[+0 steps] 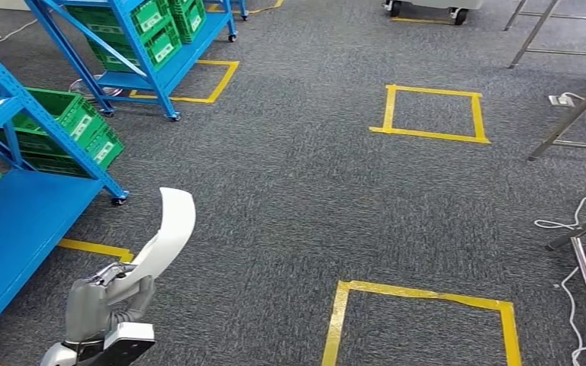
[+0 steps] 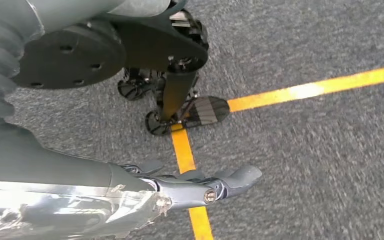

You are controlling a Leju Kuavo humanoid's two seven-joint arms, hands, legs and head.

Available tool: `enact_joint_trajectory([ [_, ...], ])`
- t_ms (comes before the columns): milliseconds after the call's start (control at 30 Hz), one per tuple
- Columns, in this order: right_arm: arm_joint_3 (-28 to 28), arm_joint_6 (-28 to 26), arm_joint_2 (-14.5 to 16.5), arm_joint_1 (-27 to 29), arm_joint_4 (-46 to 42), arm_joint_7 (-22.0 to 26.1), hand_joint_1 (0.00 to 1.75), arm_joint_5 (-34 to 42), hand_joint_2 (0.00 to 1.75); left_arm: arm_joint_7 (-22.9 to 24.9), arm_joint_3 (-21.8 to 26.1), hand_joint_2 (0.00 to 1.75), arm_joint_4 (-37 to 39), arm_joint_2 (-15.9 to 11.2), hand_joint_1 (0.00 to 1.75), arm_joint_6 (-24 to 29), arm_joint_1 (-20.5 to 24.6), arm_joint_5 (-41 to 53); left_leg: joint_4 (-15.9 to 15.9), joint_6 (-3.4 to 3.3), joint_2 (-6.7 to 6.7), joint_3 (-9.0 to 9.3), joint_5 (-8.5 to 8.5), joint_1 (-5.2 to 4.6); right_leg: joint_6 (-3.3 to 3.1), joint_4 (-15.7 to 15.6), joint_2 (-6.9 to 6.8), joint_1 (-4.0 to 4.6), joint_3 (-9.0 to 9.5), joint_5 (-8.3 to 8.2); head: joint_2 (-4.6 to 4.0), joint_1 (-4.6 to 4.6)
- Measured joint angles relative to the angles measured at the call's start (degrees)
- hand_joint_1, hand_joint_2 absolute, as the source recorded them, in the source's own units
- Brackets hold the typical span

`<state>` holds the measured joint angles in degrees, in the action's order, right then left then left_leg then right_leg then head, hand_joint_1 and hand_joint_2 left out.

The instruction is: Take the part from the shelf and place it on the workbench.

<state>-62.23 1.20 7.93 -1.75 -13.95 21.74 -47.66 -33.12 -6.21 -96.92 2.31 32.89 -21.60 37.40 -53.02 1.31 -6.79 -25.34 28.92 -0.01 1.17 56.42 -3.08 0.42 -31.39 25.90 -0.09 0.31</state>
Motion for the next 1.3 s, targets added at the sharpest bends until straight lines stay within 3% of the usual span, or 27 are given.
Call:
enact_joint_trajectory([
  [67,-0.09,-0.04,0.0,0.06,-0.01,0.03,0.0,-0.25,1.75,-0.08,-0.32,1.75,0.02,-0.2,1.75,0.23,0.17,0.02,-2.34,0.55,2.04,-0.45,1.24,0.29,-0.88,-0.46,1.26,-0.19,1.26,0.49,0.0,-0.3],
  [100,-0.16,-0.05,0.0,-0.01,-0.02,0.04,0.0,-0.35,1.75,-0.1,-0.45,1.75,0.04,-0.32,1.75,0.35,0.18,0.02,-5.65,0.7,3.75,-2.15,2.36,0.4,-1.23,-0.7,1.93,-0.34,1.94,0.78,0.0,-0.54],
  [167,-0.31,-0.07,0.0,-0.23,-0.02,0.05,0.0,-0.49,1.75,-0.14,-0.67,1.75,0.13,-0.53,1.75,0.52,-0.04,0.02,-15.09,0.82,5.95,-8.51,4.68,0.43,-1.62,-0.8,3.46,-0.35,3.08,1.71,0.0,-0.86],
  [200,-0.37,-0.07,0.0,-0.24,-0.02,0.05,0.0,-0.56,1.75,-0.14,-0.74,1.75,0.2,-0.62,1.75,0.59,-0.2,0.02,-18.7,0.87,6.26,-11.67,4.78,0.46,-1.62,-0.8,4.4,-0.36,3.75,2.29,0.0,-0.9],
  [233,-0.42,-0.07,0.0,-0.16,-0.02,0.04,0.0,-0.62,1.75,-0.14,-0.78,1.75,0.28,-0.71,1.75,0.64,-0.32,0.03,-20.17,0.91,6.4,-13.9,3.51,0.5,-1.54,-0.8,5.36,-0.39,4.61,2.97,0.0,-0.9],
  [300,-0.5,-0.07,0.0,0.04,-0.02,0.04,0.0,-0.72,1.75,-0.15,-0.8,1.75,0.38,-0.9,1.75,0.78,-0.41,0.04,-16.22,1.01,6.88,-14.77,-2.72,0.68,-1.14,-0.8,7.21,-0.6,6.87,4.6,0.0,-0.9],
  [333,-0.53,-0.05,0.0,0.11,-0.02,0.05,0.0,-0.77,1.75,-0.16,-0.81,1.75,0.41,-1.0,1.75,0.87,-0.44,0.04,-12.55,1.18,7.74,-14.13,-6.24,0.89,-0.84,-0.83,8.0,-0.75,7.89,5.55,0.0,-0.92],
  [367,-0.55,-0.03,-0.01,0.06,-0.02,0.05,0.0,-0.83,1.75,-0.17,-0.84,1.75,0.46,-1.08,1.75,0.97,-0.48,0.04,-9.21,1.24,8.71,-13.07,-8.3,1.03,-0.46,-0.78,8.84,-0.85,8.72,6.53,-0.01,-0.97],
  [400,-0.56,-0.01,-0.01,-0.03,-0.02,0.06,0.0,-0.9,1.75,-0.21,-0.9,1.75,0.51,-1.13,1.75,1.07,-0.43,0.04,-6.73,1.12,9.57,-12.12,-8.82,1.09,-0.06,-0.82,9.53,-0.98,9.14,7.32,-0.01,-1.06],
  [433,-0.56,0.01,0.0,-0.1,-0.02,0.07,0.0,-0.98,1.75,-0.24,-0.99,1.75,0.55,-1.16,1.75,1.17,-0.39,0.06,-5.42,0.81,10.12,-11.47,-8.18,1.06,0.35,-0.93,10.05,-1.1,9.47,7.75,-0.01,-1.13],
  [500,-0.56,0.02,0.02,-0.07,-0.01,0.1,0.0,-1.2,1.75,-0.28,-1.18,1.75,0.57,-1.28,1.75,1.36,-0.21,0.04,-4.47,-0.29,9.67,-10.55,-6.22,0.89,1.16,-0.68,10.39,-1.35,9.43,7.49,0.0,-1.2],
  [533,-0.56,0.02,0.02,-0.01,0.0,0.11,0.0,-1.34,1.75,-0.28,-1.25,1.75,0.57,-1.36,1.75,1.45,-0.24,-0.01,-4.27,-0.77,9.27,-10.12,-5.85,0.88,1.53,0.82,9.43,-1.36,8.71,6.83,0.0,-1.09],
  [600,-0.55,0.03,0.04,-0.11,0.01,0.12,0.0,-1.58,1.75,-0.28,-1.44,1.75,0.58,-1.46,1.75,1.61,-0.28,-0.17,-3.91,-1.54,8.2,-8.9,-5.1,0.89,2.02,7.66,6.27,-1.14,4.34,6.32,0.01,-0.81],
  [633,-0.55,0.03,0.05,-0.22,0.01,0.13,0.0,-1.68,1.75,-0.3,-1.57,1.75,0.6,-1.49,1.75,1.61,-0.29,-0.29,-3.79,-1.81,7.58,-8.29,-4.64,0.8,2.15,11.97,4.64,-1.03,1.16,7.03,0.01,-0.66],
  [667,-0.54,0.02,0.06,-0.28,0.01,0.12,0.0,-1.76,1.75,-0.34,-1.74,1.75,0.61,-1.52,1.75,1.58,-0.26,-0.47,-3.74,-2.01,6.99,-7.69,-4.13,0.68,2.17,15.54,3.88,-0.96,-2.01,8.74,0.01,-0.6],
  [733,-0.55,-0.07,0.05,-0.2,0.01,0.12,0.0,-1.93,1.75,-0.5,-2.06,1.75,0.67,-1.61,1.75,1.48,-0.14,-0.82,-3.72,-2.19,5.96,-6.25,-2.92,0.45,2.05,18.4,3.55,-0.91,-6.55,12.04,0.0,-0.55],
  [767,-0.55,-0.13,0.05,-0.13,0.01,0.11,0.0,-2.03,1.75,-0.61,-2.19,1.75,0.69,-1.66,1.75,1.44,-0.09,-0.91,-3.72,-2.22,5.48,-5.36,-2.24,0.36,1.87,17.4,3.49,-0.85,-7.56,11.86,0.0,-0.54],
  [800,-0.56,-0.18,0.04,-0.1,0.01,0.11,0.0,-2.12,1.75,-0.71,-2.29,1.75,0.72,-1.69,1.75,1.43,-0.05,-0.91,-3.72,-2.21,4.96,-4.37,-1.55,0.29,1.62,14.84,3.2,-0.71,-7.68,9.77,0.0,-0.51],
  [867,-0.56,-0.22,0.04,-0.14,0.01,0.1,0.0,-2.29,1.75,-0.9,-2.41,1.75,0.75,-1.75,1.75,1.46,0.04,-0.88,-3.85,-2.01,3.88,-2.52,-0.1,0.08,0.86,7.83,1.22,-0.19,-6.67,2.5,0.0,-0.5],
  [933,-0.55,-0.24,0.04,-0.33,0.02,0.08,0.0,-2.41,1.75,-1.02,-2.52,1.75,0.82,-1.83,1.75,1.55,0.17,-0.83,-4.11,-1.46,2.89,-1.49,1.05,-0.25,0.17,4.07,-0.2,0.28,-6.1,-1.94,0.0,-0.53],
  [1000,-0.54,-0.25,0.04,-0.48,0.03,0.06,0.0,-2.47,1.75,-1.09,-2.6,1.75,0.87,-1.93,1.75,1.62,0.32,-0.8,-4.25,-0.84,2.15,-1.16,1.51,-0.39,-0.3,3.83,0.78,0.33,-6.17,-2.78,0.0,-0.54],
  [1067,-0.55,-0.36,0.04,-0.53,0.03,0.1,0.0,-2.54,1.75,-1.14,-2.62,1.75,0.88,-2.09,1.75,1.68,0.42,-0.81,-5.09,-0.33,2.95,-1.35,2.7,-0.23,-0.89,3.5,2.02,0.07,-6.17,-3.44,0.0,-0.58],
  [1100,-0.56,-0.46,0.04,-0.6,0.03,0.12,0.0,-2.62,1.75,-1.17,-2.62,1.75,0.88,-2.19,1.75,1.75,0.4,-0.92,-6.76,-0.09,3.87,-2.04,4.24,-0.13,-1.2,3.28,2.59,-0.06,-6.25,-3.71,0.0,-0.62],
  [1167,-0.57,-0.76,0.1,-0.81,0.03,0.11,0.0,-2.91,1.75,-1.29,-2.55,1.75,0.88,-2.43,1.75,1.87,0.18,-1.4,-13.15,0.28,5.71,-4.88,8.55,0.02,-1.54,3.04,3.79,-0.14,-6.76,-4.2,0.0,-0.69],
  [1233,-0.56,-1.12,0.24,-0.92,0.03,0.02,0.0,-3.34,1.75,-1.52,-2.29,1.75,0.88,-2.67,1.75,1.9,-0.23,-2.12,-18.48,0.38,6.2,-7.39,11.09,0.06,-1.54,3.02,5.1,-0.13,-7.56,-4.8,0.0,-0.69],
  [1267,-0.56,-1.29,0.33,-0.93,0.04,-0.06,0.0,-3.57,1.75,-1.65,-2.12,1.75,0.88,-2.79,1.75,1.9,-0.41,-2.45,-18.53,0.32,6.29,-7.44,10.73,0.07,-1.46,3.01,5.79,-0.13,-7.99,-5.19,0.0,-0.69],
  [1300,-0.56,-1.43,0.42,-0.94,0.06,-0.13,0.0,-3.73,1.75,-1.79,-1.92,1.75,0.88,-2.87,1.75,1.89,-0.53,-2.69,-16.43,0.22,6.51,-6.42,9.31,0.11,-1.33,3.01,6.47,-0.14,-8.45,-5.65,0.0,-0.69],
])
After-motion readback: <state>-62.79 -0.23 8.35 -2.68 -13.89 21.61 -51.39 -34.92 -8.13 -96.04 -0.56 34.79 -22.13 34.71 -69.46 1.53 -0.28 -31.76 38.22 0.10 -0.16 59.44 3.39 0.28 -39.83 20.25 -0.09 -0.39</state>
